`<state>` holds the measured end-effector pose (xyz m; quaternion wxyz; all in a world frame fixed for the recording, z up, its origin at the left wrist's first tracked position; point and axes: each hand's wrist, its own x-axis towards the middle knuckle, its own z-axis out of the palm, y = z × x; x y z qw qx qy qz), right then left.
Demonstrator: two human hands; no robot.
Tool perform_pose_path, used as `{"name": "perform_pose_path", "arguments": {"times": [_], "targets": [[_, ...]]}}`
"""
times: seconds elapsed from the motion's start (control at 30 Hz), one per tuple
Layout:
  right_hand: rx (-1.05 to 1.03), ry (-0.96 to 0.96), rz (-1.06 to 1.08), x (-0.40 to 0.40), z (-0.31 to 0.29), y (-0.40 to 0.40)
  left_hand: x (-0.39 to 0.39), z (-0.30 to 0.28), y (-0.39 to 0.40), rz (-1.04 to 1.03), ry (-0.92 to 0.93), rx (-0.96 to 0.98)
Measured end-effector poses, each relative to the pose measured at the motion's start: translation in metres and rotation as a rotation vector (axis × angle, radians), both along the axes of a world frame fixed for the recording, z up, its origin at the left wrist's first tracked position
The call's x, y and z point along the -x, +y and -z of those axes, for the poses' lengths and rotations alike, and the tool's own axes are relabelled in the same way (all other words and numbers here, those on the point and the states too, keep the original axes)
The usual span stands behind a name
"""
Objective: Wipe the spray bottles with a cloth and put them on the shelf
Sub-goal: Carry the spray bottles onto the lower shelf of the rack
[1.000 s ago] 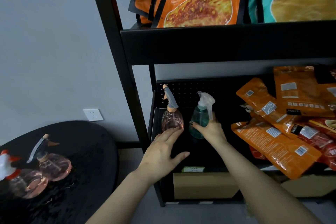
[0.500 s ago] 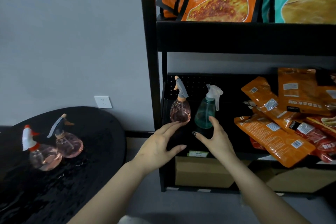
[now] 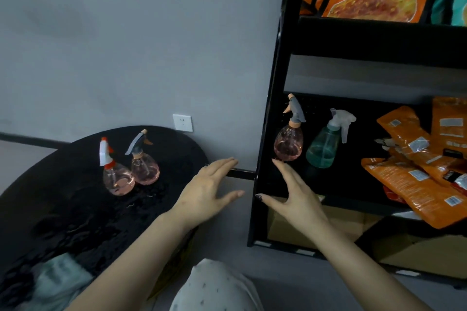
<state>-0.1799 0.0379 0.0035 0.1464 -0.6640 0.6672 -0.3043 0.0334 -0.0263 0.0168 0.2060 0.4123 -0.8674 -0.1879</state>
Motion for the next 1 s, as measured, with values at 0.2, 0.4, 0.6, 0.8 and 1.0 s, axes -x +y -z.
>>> {"name": "perform_pose_path", "arguments": {"times": [0.2, 0.4, 0.6, 0.8, 1.0], "targets": [[-0.009, 0.042, -0.118, -0.051, -0.004, -0.014, -0.054, 0.002, 0.001, -0.112, 0.012, 0.028], [-0.013, 0.078, -0.211, -0.103, 0.001, -0.037, -0.11, 0.01, -0.001, -0.21, -0.007, 0.005], [-0.035, 0.135, -0.295, -0.159, 0.019, -0.07, -0.162, 0.031, -0.008, -0.312, -0.022, 0.001], [-0.086, 0.184, -0.351, -0.218, 0.049, -0.108, -0.207, 0.054, -0.022, -0.428, -0.004, -0.027], [-0.148, 0.198, -0.385, -0.274, 0.075, -0.153, -0.246, 0.073, -0.045, -0.505, 0.015, -0.041]]}}
